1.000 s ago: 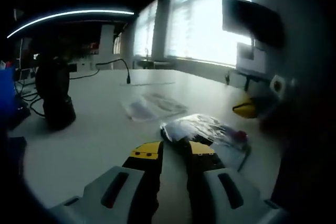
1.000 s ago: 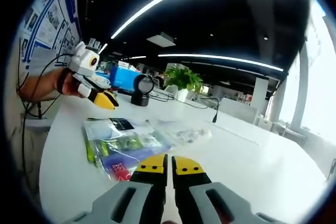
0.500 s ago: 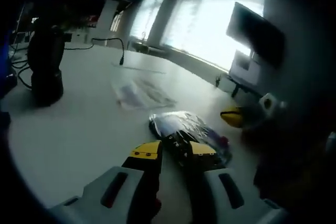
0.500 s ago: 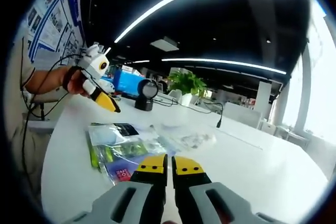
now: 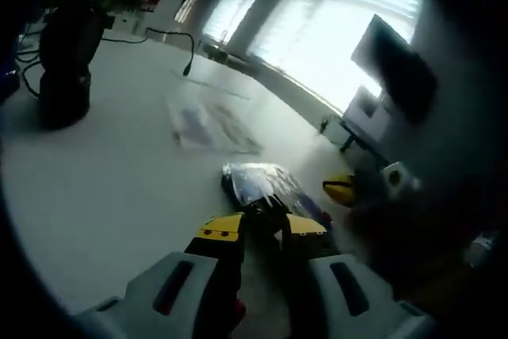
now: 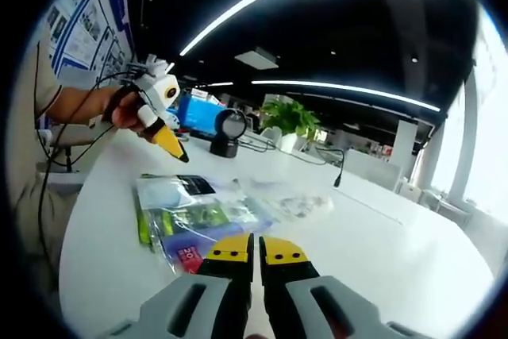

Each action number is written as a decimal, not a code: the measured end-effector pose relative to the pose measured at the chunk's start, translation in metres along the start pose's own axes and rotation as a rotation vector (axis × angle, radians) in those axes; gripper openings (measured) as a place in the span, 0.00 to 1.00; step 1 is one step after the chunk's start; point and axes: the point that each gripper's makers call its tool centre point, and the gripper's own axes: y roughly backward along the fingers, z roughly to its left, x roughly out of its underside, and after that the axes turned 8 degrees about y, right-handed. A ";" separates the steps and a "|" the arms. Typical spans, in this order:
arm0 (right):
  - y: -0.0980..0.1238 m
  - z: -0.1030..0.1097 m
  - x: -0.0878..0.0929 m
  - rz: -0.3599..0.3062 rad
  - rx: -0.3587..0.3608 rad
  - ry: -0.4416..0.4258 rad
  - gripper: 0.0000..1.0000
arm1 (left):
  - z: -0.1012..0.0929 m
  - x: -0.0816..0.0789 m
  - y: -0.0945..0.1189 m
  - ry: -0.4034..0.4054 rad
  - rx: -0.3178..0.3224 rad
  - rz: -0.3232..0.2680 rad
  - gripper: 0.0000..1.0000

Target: Clip sheet goods on table flip sheet goods clip sheet goods scan sheet goods put sheet goods back to table

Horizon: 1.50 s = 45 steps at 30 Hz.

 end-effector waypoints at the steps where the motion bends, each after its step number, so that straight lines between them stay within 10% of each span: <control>1: 0.000 0.000 0.000 0.002 0.000 0.001 0.00 | -0.002 0.001 -0.001 0.024 0.016 0.005 0.12; 45: -0.009 0.024 0.009 0.054 -0.064 0.072 0.00 | -0.014 0.021 -0.018 0.363 0.095 0.143 0.11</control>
